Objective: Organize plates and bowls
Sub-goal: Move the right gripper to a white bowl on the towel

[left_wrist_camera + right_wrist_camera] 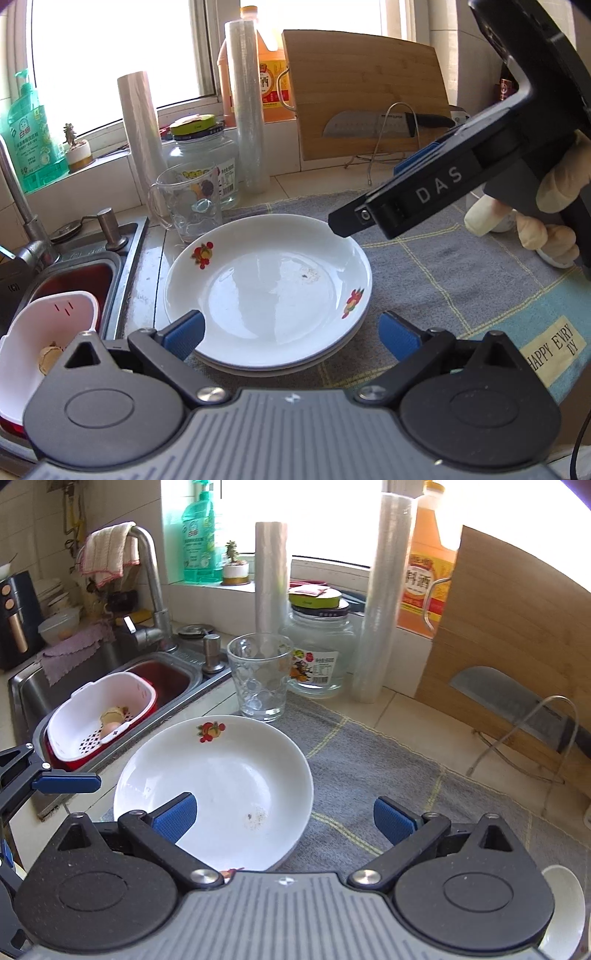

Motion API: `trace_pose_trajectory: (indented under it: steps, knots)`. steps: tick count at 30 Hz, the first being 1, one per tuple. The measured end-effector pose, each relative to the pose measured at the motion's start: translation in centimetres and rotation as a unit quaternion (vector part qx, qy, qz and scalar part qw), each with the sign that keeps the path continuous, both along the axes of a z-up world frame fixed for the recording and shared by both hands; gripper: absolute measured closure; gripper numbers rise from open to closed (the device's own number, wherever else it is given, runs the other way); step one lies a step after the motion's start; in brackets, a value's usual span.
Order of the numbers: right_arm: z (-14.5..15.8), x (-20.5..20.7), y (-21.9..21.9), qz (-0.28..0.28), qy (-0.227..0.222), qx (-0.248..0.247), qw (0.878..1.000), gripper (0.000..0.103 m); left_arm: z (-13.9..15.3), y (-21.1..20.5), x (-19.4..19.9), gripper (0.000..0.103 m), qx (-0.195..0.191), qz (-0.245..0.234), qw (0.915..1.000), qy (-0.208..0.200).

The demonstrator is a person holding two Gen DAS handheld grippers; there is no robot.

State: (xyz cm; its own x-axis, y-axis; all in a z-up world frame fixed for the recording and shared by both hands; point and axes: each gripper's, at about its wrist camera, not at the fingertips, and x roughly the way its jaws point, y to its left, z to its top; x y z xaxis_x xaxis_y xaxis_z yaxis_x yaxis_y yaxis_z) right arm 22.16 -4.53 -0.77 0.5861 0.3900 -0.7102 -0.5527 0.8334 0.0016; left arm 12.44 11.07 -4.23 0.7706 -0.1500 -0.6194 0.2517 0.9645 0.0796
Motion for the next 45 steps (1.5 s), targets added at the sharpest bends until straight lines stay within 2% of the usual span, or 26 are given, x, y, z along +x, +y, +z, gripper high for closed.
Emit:
trace_pose_trajectory:
  steps: [6, 10, 19, 27, 32, 41, 45]
  knots:
    - [0.5, -2.7, -3.1, -0.076, -0.024, -0.018, 0.997, 0.0, 0.1, -1.2, 0.5, 0.003, -0.005, -0.063, 0.998, -0.006]
    - [0.9, -4.3, -6.2, -0.142, -0.031, -0.027, 0.989, 0.0, 0.0, -3.0, 1.0, 0.003, -0.009, -0.12, 0.9927, -0.01]
    - [1.6, -5.6, -14.6, -0.213, -0.025, -0.026, 0.976, 0.0, 0.0, -9.1, 2.5, 0.003, -0.013, -0.194, 0.9806, -0.026]
    - [1.3, -2.9, -21.3, -0.196, 0.01, -0.012, 0.981, 0.0, -0.9, -16.2, 5.7, 0.003, -0.03, -0.212, 0.9765, -0.021]
    - [0.8, -0.3, -24.5, -0.168, 0.029, -0.016, 0.985, 0.0, -1.7, -19.8, 7.7, 0.003, -0.026, -0.212, 0.9768, -0.02]
    - [0.2, 3.7, -27.7, -0.111, 0.052, -0.011, 0.992, 0.001, -2.7, -23.9, 10.3, 0.004, -0.042, -0.216, 0.9754, -0.01]
    - [0.0, 5.2, -28.2, -0.093, 0.061, -0.01, 0.994, 0.001, -3.1, -24.9, 11.5, 0.006, -0.037, -0.218, 0.9753, -0.006]
